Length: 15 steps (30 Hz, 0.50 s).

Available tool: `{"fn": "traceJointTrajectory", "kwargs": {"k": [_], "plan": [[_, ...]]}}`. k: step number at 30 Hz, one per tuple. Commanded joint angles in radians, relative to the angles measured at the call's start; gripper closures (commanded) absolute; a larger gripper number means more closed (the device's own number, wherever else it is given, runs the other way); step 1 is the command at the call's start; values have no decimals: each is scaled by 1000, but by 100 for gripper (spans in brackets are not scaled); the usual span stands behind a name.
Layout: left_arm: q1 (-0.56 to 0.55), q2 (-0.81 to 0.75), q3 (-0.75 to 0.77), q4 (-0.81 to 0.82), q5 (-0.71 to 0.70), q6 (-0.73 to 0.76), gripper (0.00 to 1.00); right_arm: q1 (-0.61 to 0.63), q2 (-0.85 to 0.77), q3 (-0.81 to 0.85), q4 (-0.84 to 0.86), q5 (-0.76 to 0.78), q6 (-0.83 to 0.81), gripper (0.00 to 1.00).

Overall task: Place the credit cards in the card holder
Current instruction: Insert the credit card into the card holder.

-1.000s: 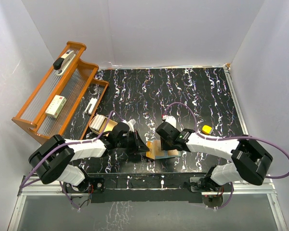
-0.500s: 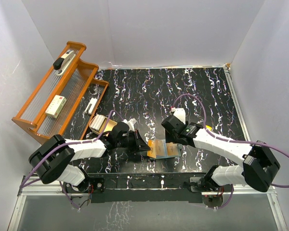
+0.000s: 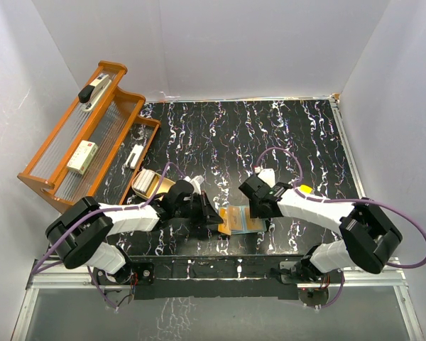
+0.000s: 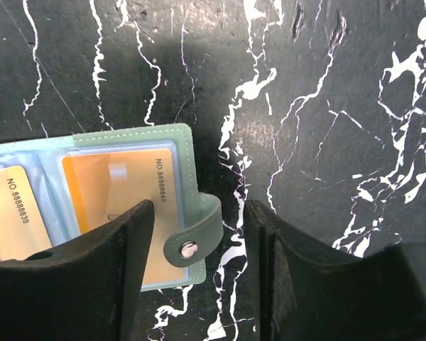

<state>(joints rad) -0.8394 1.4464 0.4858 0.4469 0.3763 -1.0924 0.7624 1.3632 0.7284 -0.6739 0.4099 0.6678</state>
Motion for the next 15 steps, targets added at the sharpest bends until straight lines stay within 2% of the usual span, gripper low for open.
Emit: {"fn": "traceJointTrajectory", "kwargs": {"k": [1,10,15], "plan": [[-10,-16,40,-5,-15,25,100,-6,2,-14,47,-4,36,53],[-14,-55,50,-78,-51,47,100,-6,-3,-53,127,-136,45,78],[-14,-123,47,-158,-94,62,100,6,-22,-73,204,-245,78,81]]}}
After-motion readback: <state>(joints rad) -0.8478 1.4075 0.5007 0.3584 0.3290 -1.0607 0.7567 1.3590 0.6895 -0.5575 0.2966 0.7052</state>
